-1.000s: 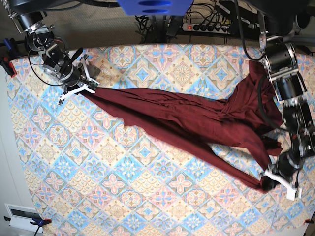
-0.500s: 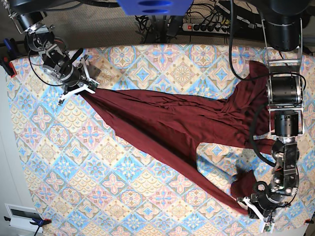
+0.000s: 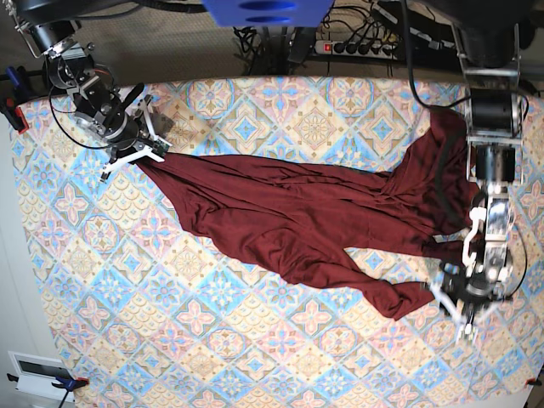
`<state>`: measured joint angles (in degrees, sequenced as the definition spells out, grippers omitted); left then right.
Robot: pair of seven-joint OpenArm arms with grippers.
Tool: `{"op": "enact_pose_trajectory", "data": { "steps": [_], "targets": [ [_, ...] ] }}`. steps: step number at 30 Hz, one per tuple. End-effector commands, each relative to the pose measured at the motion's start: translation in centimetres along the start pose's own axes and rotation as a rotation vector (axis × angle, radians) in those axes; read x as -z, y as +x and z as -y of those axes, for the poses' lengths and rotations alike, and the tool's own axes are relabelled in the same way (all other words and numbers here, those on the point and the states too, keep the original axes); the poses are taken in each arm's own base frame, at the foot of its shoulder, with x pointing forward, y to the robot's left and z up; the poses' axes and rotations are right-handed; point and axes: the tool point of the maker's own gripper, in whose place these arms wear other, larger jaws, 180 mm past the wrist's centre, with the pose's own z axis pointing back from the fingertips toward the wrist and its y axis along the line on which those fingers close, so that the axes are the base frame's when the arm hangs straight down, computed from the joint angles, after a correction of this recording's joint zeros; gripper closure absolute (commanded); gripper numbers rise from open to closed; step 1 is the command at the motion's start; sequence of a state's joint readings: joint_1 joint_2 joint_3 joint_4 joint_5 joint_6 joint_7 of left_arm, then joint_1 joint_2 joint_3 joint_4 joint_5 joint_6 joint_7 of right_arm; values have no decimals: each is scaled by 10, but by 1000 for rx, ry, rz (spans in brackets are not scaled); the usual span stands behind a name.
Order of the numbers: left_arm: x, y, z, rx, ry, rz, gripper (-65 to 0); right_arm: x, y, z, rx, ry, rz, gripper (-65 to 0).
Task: Layout the t-shirt on the table in an organized manner, then fold the t-shirt properly
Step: 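Pull the shirt with the left gripper away from the right gripper, stretching it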
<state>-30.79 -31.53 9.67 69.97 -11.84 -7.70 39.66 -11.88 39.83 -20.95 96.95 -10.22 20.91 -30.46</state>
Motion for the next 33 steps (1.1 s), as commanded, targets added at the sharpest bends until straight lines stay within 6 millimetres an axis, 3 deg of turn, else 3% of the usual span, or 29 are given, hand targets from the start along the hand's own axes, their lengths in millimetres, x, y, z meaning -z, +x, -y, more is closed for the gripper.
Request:
{"op": "enact_pose_trajectory", "data": {
  "steps": [1, 6, 10, 13, 18, 24, 28, 33],
  "targets": [
    [-12, 16, 8, 14, -22, 65, -196, -2, -14, 7, -18, -12, -49, 0],
    [-49, -41, 60, 14, -198, -43, -197, 0, -19, 6, -7, -9, -63, 0],
    [-70, -87, 78, 11, -255, -170, -197, 8, -10, 6, 28, -13, -49, 0],
    [-79, -115, 43, -88, -179, -216, -197, 10, 2, 24, 27, -48, -24, 0],
    [-95, -139, -12, -281, -40, -211, -197, 10, 3, 26, 26, -51, -21, 0],
    [-93, -171, -54, -437, 63, -255, -197, 10, 3, 27, 24, -54, -22, 0],
    [-64, -170, -65, -566, 68, -276, -197, 10, 3, 26, 24, -52, -22, 0],
    [-33, -140, -78, -682, 67, -211, -197, 10, 2, 25, 24, -49, -25, 0]
  ]
}}
